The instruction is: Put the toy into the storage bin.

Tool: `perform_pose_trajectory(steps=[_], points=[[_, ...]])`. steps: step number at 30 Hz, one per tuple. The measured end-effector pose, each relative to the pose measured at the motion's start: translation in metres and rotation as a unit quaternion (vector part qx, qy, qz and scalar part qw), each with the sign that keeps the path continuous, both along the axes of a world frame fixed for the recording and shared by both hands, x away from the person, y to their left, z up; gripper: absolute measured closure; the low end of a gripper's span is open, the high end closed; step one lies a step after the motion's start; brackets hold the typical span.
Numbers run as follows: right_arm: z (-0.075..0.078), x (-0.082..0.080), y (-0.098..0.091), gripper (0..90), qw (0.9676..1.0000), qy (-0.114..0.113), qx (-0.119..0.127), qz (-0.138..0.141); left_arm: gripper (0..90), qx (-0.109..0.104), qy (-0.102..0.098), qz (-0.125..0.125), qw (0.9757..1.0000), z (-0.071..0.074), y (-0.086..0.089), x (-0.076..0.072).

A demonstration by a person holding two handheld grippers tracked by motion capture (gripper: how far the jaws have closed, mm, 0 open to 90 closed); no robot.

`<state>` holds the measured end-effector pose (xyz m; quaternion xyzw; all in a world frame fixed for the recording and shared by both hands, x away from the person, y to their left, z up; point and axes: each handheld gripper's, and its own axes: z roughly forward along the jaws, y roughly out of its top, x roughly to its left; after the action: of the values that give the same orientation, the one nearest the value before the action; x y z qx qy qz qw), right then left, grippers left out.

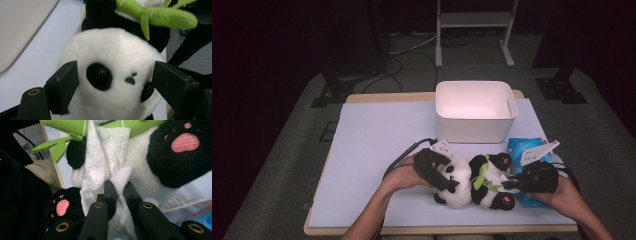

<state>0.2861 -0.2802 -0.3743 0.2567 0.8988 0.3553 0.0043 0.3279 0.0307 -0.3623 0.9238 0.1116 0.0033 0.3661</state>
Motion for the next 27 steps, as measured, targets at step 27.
perform_pose_trajectory(steps=[27], points=[[-0.006,0.023,0.064,83.2,0.9987,-0.005,0.003,0.051,19.3,0.014,-0.003,0.032,0.9994,0.005,0.033,0.006]])
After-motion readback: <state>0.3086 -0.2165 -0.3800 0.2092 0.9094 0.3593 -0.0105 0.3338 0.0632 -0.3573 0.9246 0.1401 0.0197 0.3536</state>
